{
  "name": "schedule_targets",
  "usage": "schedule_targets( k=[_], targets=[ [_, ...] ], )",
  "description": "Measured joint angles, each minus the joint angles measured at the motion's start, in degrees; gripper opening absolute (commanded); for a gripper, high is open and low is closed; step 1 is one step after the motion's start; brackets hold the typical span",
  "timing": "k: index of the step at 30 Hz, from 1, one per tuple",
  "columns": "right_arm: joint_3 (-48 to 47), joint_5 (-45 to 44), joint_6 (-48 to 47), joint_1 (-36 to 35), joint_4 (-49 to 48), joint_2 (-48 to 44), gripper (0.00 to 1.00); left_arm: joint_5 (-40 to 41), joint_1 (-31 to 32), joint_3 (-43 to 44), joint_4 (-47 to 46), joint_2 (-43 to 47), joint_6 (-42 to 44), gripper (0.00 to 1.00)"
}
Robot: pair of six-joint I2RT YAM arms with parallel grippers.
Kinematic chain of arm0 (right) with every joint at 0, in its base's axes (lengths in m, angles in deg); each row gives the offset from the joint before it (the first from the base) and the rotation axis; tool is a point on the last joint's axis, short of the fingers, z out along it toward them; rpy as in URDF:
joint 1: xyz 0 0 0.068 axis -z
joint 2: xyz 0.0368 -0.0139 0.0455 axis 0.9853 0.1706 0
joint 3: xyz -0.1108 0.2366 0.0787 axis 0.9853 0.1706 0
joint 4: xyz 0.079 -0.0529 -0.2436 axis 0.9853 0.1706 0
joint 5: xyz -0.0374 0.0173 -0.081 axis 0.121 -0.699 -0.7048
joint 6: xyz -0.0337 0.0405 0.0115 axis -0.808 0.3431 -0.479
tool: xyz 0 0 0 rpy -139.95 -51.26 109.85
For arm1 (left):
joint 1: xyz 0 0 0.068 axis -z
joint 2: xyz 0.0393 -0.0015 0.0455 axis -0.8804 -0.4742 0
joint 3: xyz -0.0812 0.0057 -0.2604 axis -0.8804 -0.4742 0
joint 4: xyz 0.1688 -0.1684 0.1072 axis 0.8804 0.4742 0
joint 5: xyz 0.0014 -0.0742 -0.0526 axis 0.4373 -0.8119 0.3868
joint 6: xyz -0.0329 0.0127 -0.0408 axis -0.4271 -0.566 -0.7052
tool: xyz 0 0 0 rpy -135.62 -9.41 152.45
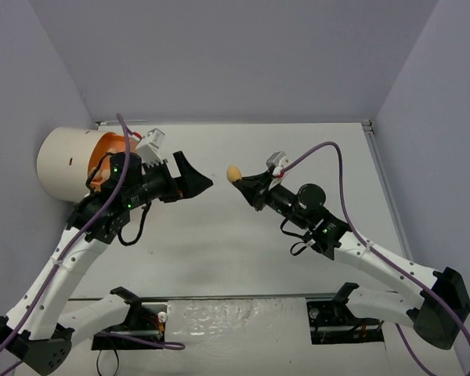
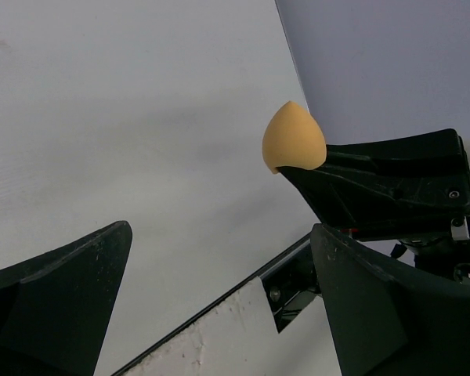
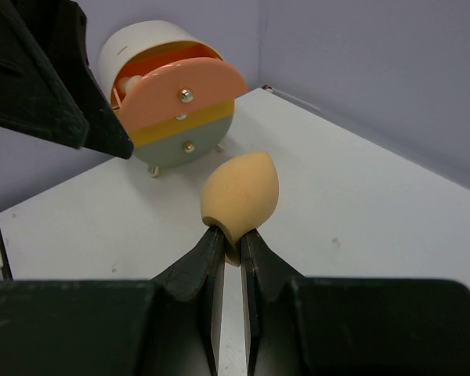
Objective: Organize the makeup
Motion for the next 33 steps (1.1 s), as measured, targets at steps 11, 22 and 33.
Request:
schedule_targets(
  k=[11,22,33],
  targets=[
    [0.68,3.5,1.22,-0.58,-0.32,-2.19,0.01,8.51,11.25,1.59,-5.3,-8.05,-4.3,0.89],
    [2.07,3.64,1.22,-0.6,-0.32,-3.73,0.02,12.37,14.89,1.59,-12.25,-9.06,-7.14,0.64],
    [2.48,3.64,1.22,-0.6,-0.34,-3.87,0.02,13.58,16.46,1.59,-15.54,-10.28,-8.81,0.41]
  ],
)
